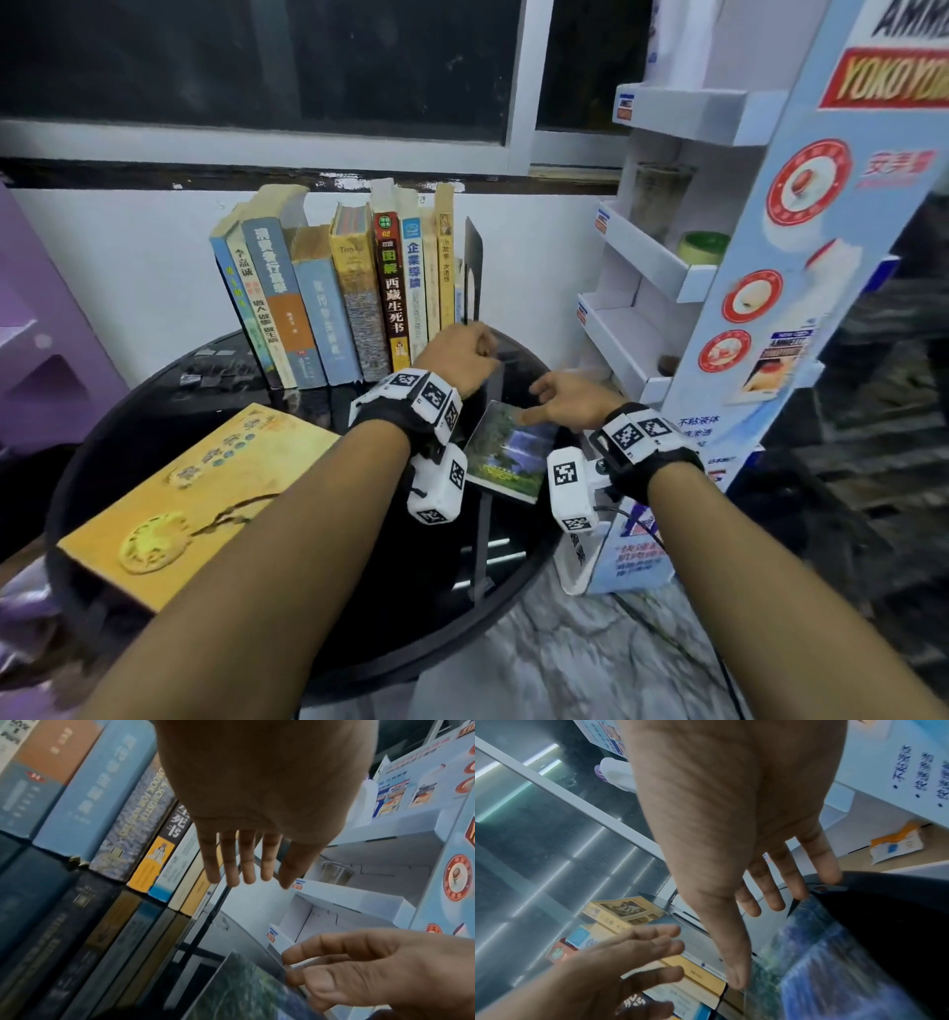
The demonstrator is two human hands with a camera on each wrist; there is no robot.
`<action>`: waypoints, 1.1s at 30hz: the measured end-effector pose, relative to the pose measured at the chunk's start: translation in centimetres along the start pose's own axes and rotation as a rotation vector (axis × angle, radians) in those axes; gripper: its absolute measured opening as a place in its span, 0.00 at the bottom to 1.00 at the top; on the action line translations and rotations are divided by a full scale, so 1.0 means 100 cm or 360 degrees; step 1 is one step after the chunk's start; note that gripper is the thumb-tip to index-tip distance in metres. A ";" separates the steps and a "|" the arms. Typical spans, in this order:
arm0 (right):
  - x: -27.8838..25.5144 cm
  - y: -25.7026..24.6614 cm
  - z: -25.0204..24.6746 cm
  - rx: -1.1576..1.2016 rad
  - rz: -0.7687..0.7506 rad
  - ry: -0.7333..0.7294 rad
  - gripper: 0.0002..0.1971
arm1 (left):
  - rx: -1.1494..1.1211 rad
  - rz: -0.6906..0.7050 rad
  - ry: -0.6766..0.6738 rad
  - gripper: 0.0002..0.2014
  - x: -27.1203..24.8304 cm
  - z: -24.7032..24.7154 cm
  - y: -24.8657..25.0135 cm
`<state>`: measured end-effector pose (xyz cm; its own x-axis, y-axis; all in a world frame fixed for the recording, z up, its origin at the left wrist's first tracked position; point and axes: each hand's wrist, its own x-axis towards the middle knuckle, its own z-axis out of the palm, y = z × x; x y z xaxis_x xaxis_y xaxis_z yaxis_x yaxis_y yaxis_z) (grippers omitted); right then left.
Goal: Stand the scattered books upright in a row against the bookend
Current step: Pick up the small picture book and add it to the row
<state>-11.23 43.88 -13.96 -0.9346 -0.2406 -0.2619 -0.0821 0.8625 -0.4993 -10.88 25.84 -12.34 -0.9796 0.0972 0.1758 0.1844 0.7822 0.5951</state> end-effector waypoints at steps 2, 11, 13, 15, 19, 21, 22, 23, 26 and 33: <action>-0.003 0.006 0.005 -0.0001 0.0028 -0.0012 0.37 | 0.0067 -0.0138 -0.0181 0.14 -0.004 0.013 -0.003; -0.011 0.013 0.017 -0.0040 0.0060 0.0058 0.43 | 0.0171 -0.0380 -0.0408 0.23 -0.013 0.042 -0.007; -0.011 0.012 0.020 -0.0021 0.0072 0.0076 0.40 | 0.0184 -0.0392 -0.0417 0.25 -0.013 0.044 -0.005; -0.011 0.013 0.021 0.0016 0.0076 0.0087 0.37 | 0.0192 -0.0392 -0.0419 0.26 -0.014 0.045 -0.005; -0.010 0.015 0.024 0.0085 0.0062 0.0117 0.36 | 0.0129 -0.0393 -0.0404 0.29 -0.017 0.049 -0.010; -0.010 0.017 0.026 0.0131 0.0044 0.0160 0.34 | 0.0084 -0.0403 -0.0385 0.29 -0.018 0.050 -0.011; -0.010 0.017 0.027 0.0155 0.0033 0.0187 0.33 | 0.0062 -0.0405 -0.0382 0.29 -0.018 0.049 -0.011; -0.010 0.017 0.028 0.0176 0.0027 0.0210 0.33 | 0.0045 -0.0410 -0.0383 0.30 -0.019 0.049 -0.010; -0.011 0.017 0.028 0.0215 -0.0012 0.0243 0.33 | 0.0009 -0.0435 -0.0393 0.31 -0.019 0.047 -0.011; -0.019 0.011 0.025 0.0534 -0.0086 0.0243 0.34 | -0.0254 -0.0520 -0.0481 0.33 -0.017 0.041 -0.015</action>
<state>-8.69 44.13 -16.09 -0.9749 -0.1908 -0.1144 -0.0383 0.6504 -0.7587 -9.84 27.04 -16.69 -0.9633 0.0550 -0.2628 -0.1506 0.6995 0.6985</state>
